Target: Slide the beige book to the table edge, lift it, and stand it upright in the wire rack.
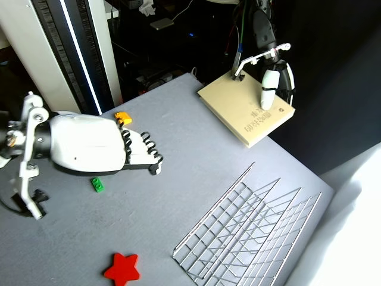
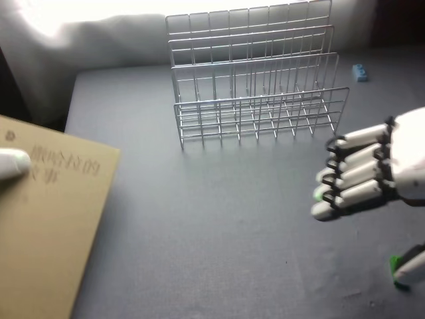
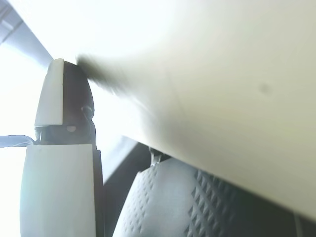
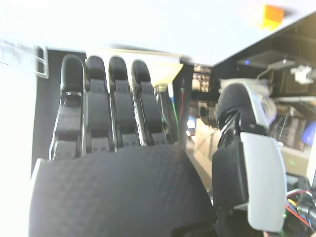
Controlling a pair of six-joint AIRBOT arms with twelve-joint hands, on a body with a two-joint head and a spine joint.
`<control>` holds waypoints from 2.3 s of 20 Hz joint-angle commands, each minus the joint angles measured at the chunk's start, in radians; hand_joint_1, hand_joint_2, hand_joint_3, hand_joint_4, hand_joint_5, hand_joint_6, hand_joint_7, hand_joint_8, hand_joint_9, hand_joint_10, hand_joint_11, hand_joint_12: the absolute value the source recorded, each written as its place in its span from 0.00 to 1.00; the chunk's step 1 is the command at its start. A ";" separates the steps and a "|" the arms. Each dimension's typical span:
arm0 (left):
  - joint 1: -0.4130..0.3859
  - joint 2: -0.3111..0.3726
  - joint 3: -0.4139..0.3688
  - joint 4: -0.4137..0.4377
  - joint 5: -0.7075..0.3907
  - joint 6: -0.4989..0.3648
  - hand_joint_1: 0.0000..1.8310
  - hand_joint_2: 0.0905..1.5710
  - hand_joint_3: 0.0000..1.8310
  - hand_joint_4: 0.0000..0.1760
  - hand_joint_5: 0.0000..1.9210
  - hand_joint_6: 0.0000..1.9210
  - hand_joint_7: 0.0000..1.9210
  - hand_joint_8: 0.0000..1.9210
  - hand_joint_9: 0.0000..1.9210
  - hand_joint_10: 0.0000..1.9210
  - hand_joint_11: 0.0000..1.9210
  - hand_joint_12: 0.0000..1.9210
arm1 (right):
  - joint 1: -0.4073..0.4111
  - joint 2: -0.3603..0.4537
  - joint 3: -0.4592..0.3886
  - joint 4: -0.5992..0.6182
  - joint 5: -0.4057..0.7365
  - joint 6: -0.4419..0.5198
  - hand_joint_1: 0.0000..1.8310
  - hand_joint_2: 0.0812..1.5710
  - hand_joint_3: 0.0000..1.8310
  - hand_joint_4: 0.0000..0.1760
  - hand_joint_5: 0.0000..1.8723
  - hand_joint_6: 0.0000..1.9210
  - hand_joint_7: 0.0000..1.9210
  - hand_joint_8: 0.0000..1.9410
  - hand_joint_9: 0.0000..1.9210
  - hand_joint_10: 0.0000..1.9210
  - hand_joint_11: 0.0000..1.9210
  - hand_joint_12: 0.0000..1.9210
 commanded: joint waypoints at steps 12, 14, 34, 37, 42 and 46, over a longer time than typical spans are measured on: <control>-0.022 0.038 0.014 0.191 -0.589 -0.322 0.80 0.78 0.00 0.00 0.34 0.71 0.27 0.75 0.31 0.78 0.39 0.84 | -0.044 0.146 -0.005 0.065 0.008 0.094 0.06 0.70 0.00 0.00 0.15 0.00 0.16 0.00 0.16 0.00 0.00 0.48; -0.022 0.040 0.012 0.220 -0.659 -0.355 0.80 0.78 0.00 0.00 0.34 0.71 0.27 0.75 0.31 0.79 0.38 0.85 | -0.042 0.161 -0.005 0.065 0.018 0.125 0.06 0.71 0.00 0.00 0.14 0.00 0.14 0.00 0.15 0.00 0.00 0.46; -0.104 -0.003 0.082 0.438 -1.143 -0.613 0.81 0.74 0.00 0.00 0.41 0.66 0.32 0.70 0.36 0.74 0.45 0.77 | -0.023 0.253 -0.036 -0.073 -0.268 0.333 0.08 0.70 0.00 0.00 0.17 0.01 0.18 0.01 0.18 0.01 0.01 0.50; -0.147 -0.048 0.145 0.503 -1.170 -0.616 0.81 0.74 0.00 0.00 0.41 0.65 0.33 0.69 0.37 0.73 0.45 0.78 | -0.027 0.257 -0.035 -0.073 -0.219 0.304 0.08 0.70 0.00 0.00 0.16 0.00 0.17 0.00 0.18 0.00 0.00 0.50; -0.219 -0.148 0.209 0.618 -1.178 -0.614 0.81 0.74 0.00 0.00 0.40 0.66 0.33 0.70 0.37 0.73 0.45 0.78 | -0.026 0.264 -0.054 -0.093 -0.241 0.288 0.08 0.70 0.00 0.00 0.17 0.01 0.18 0.00 0.18 0.00 0.01 0.50; -0.268 -0.219 0.228 0.680 -1.175 -0.607 0.81 0.73 0.00 0.00 0.42 0.63 0.34 0.67 0.39 0.70 0.47 0.74 | -0.024 0.262 -0.051 -0.093 -0.287 0.314 0.07 0.71 0.00 0.00 0.16 0.00 0.17 0.00 0.17 0.00 0.00 0.50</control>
